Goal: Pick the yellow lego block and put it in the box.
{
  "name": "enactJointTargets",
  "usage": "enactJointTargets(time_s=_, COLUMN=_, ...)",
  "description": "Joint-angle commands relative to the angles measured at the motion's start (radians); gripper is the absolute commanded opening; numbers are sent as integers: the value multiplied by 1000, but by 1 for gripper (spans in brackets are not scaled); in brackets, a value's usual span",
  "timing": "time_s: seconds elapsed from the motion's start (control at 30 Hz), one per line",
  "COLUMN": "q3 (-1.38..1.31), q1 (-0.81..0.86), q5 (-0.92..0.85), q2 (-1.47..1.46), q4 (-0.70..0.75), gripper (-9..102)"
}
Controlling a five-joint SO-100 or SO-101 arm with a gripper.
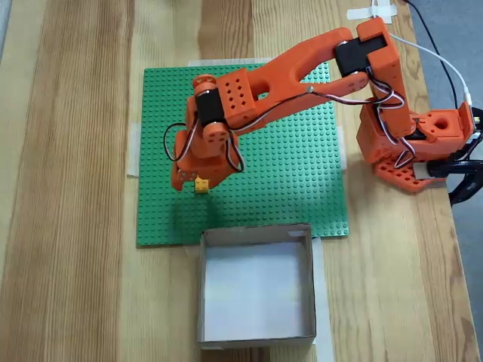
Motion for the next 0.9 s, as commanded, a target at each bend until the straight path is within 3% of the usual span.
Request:
enactJointTargets(time_s=0.0, q3=-55, q1=-5, q5=0, q2=-3, q4=-8, gripper=22)
enactJointTargets(time_s=0.87, q3=-49, q1=61, q5=-54, q2=-37, q4=-35, gripper=22)
